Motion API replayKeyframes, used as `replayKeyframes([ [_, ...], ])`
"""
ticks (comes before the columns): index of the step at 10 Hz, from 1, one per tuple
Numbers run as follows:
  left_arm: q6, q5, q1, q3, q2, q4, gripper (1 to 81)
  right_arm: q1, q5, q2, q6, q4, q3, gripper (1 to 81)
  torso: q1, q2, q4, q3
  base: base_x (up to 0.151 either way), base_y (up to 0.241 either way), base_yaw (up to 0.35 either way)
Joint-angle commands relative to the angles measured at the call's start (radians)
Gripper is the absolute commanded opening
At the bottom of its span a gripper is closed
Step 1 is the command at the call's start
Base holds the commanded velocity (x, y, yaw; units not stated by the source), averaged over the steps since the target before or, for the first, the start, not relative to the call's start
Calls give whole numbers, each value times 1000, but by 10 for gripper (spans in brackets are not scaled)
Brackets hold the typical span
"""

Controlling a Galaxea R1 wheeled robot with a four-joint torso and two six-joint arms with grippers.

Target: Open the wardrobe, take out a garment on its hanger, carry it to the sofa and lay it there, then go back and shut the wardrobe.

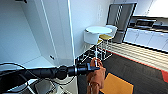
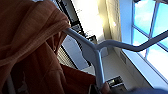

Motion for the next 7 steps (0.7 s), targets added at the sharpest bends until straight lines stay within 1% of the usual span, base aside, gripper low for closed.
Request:
replayKeyframes([
  [1,11,-94,-168,57,-3,34,10,4,-58,-3,-2,-14,5,811,0,0,0,0,0,0,-199],
  [5,11,-93,-168,61,-4,34,10,4,-58,-1,-2,-14,5,811,0,0,0,0,0,0,-199],
  [7,11,-93,-168,63,-4,40,10,5,-58,-1,-2,-3,5,811,0,0,0,0,0,0,-199],
])
